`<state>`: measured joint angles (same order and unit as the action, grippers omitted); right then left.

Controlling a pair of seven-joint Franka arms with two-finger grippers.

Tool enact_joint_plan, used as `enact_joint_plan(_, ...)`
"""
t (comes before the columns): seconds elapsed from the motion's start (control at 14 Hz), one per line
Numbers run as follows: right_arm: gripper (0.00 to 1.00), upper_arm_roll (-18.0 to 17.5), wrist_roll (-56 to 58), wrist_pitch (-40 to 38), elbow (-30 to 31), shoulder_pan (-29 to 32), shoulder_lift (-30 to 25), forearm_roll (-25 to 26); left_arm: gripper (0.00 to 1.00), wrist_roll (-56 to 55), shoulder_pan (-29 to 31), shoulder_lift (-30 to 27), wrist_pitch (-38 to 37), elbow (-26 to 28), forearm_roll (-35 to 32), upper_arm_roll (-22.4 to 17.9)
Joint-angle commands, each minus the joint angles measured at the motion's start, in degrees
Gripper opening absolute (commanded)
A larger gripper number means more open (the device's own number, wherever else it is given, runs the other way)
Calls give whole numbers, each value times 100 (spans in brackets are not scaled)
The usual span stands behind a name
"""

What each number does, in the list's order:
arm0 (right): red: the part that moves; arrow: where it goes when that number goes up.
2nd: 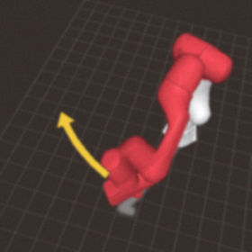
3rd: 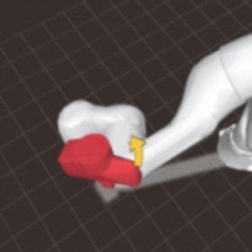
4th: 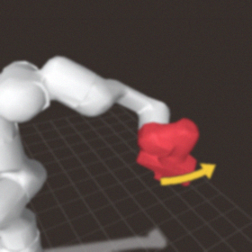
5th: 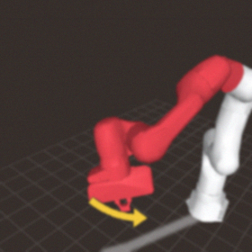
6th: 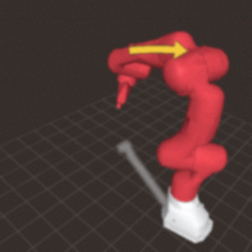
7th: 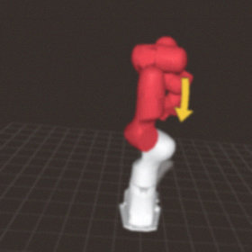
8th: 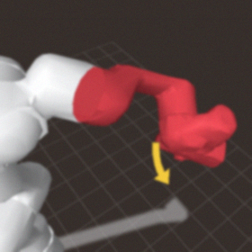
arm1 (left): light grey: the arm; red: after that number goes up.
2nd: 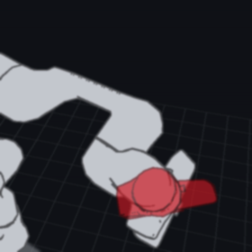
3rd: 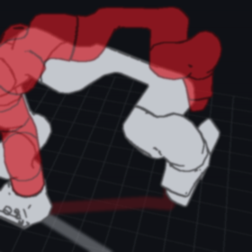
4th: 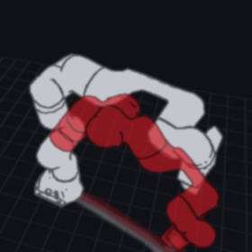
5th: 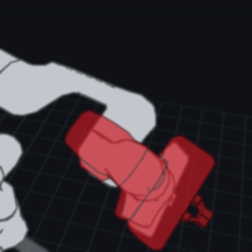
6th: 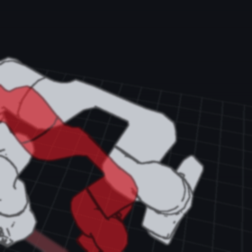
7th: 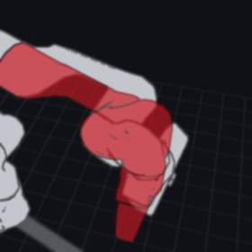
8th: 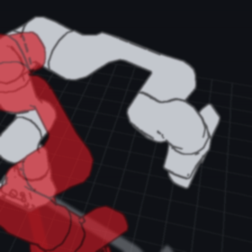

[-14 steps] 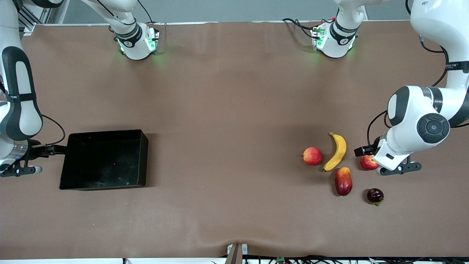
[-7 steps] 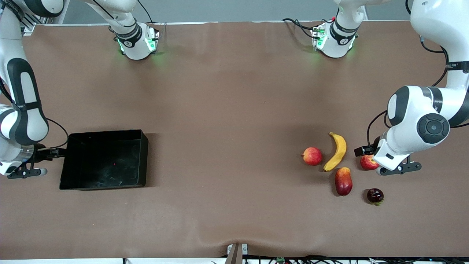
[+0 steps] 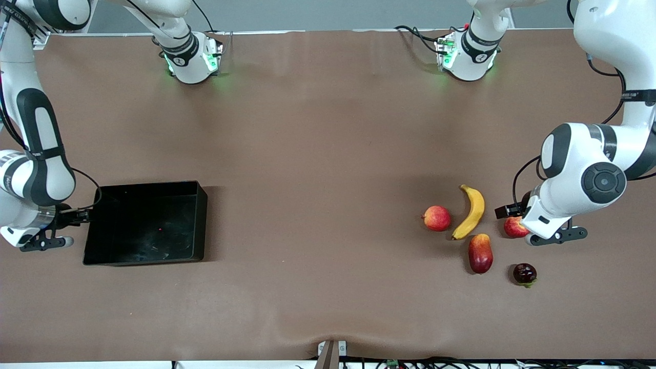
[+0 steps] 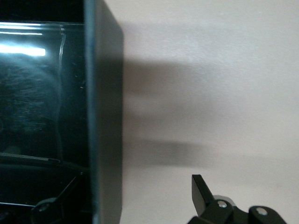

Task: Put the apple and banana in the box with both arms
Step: 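Push the box with the right gripper while the left gripper grasps the apple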

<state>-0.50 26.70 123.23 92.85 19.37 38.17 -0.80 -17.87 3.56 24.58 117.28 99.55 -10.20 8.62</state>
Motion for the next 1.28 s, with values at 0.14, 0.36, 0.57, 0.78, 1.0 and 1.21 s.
enact_joint_plan(0.14, 0, -38, 20, -18, -47, -92, 51, -17, 100, 29, 338, 319, 541, 29, -158, -18)
enact_joint_plan(0.36, 0, -38, 11, -36, -74, -136, 51, -17, 100, 187, 488, 512, 743, 29, -403, -18)
enact_joint_plan(0.57, 0, -64, 55, -210, -65, -258, -54, -17, 100, 187, 628, 758, 1042, 38, -404, -9)
enact_joint_plan(0.78, 0, -99, 20, -1081, -232, -679, -265, -43, 100, 196, 646, 890, 1200, 46, -395, 0)
enact_joint_plan(1.0, 0, -143, 11, -1108, -250, -1162, -423, -52, 100, 187, 638, 1067, 1394, 73, -360, 0)
enact_joint_plan(1.21, 0, -187, -77, -1248, -250, -1515, -556, -429, 52, 187, 629, 1128, 1394, 116, -316, 17)
